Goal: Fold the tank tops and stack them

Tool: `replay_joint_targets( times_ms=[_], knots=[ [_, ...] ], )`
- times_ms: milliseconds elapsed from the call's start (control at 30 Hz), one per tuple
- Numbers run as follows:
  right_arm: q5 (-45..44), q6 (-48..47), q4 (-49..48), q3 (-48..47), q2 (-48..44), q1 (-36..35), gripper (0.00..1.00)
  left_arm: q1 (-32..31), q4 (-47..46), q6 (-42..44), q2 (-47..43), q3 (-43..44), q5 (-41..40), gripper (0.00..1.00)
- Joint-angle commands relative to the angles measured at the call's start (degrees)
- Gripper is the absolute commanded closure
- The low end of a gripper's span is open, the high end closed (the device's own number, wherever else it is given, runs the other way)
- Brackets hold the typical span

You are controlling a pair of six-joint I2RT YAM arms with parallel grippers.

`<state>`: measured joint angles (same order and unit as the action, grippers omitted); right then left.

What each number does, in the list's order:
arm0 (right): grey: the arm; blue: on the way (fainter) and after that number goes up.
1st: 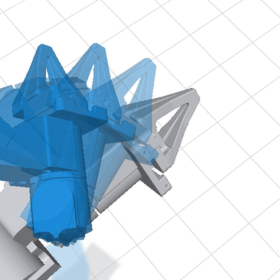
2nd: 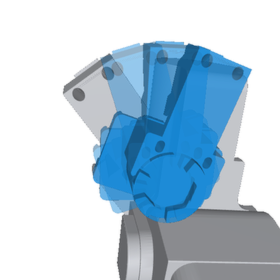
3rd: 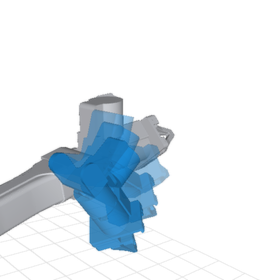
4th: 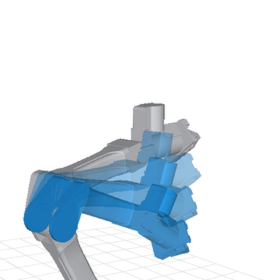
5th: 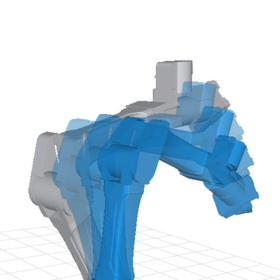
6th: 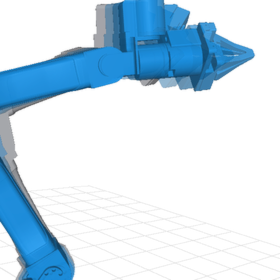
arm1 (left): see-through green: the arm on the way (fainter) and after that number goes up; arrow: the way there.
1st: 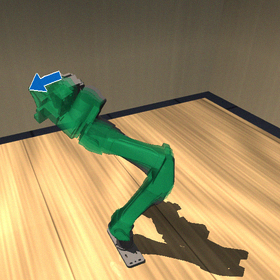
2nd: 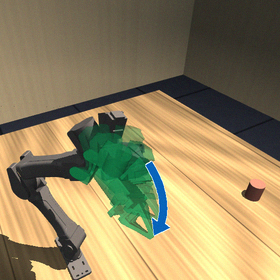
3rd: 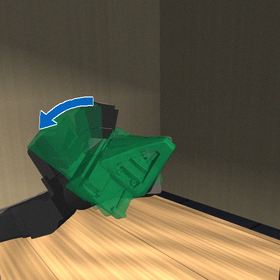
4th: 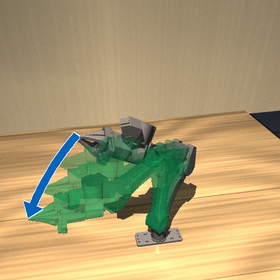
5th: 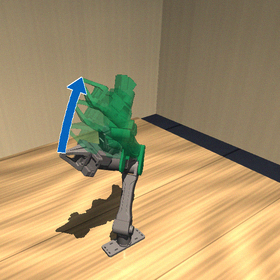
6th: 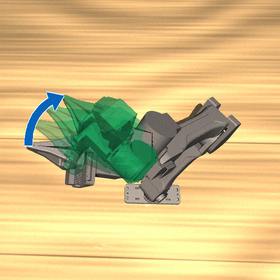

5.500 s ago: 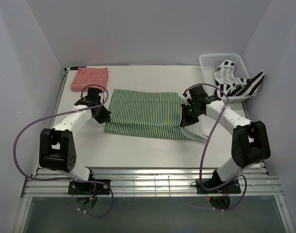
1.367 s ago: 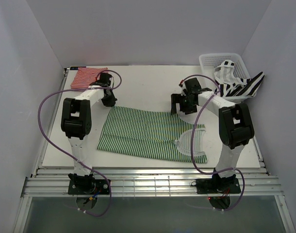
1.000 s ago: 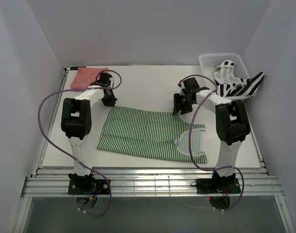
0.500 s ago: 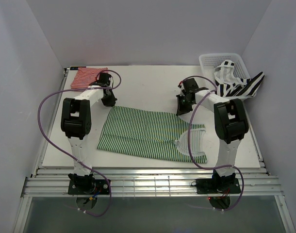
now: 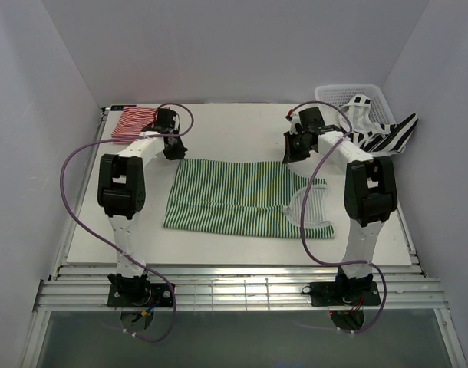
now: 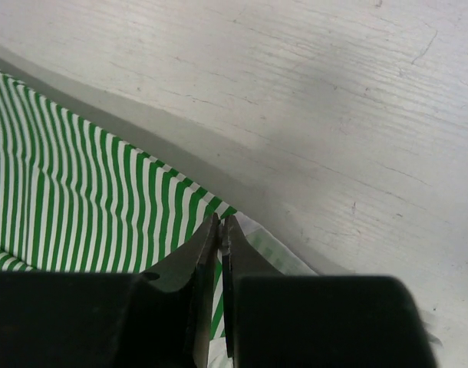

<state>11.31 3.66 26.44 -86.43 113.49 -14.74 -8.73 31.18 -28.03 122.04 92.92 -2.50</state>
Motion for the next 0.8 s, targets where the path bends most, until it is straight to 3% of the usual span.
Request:
replay_joint_targets(
  times_ms=[0, 433, 767],
  knots=[
    [4.15, -3.13, -0.68, 1.26, -4.5, -0.02, 0.92, 0.38, -4.71, 1.57, -7.42, -3.79, 0.83, 1.0],
    [7.23, -1.03, -7.19, 20.24, -19.61, -0.02, 0.92, 0.38, -21.33, 5.53, -24.12, -27.68, 9.27, 1.0],
    [8.91, -0.06, -9.47, 29.91, -25.6, -0.11, 0.92, 0.47, -26.61, 5.88, -32.3, -39.48, 4.97, 1.0]
  ],
)
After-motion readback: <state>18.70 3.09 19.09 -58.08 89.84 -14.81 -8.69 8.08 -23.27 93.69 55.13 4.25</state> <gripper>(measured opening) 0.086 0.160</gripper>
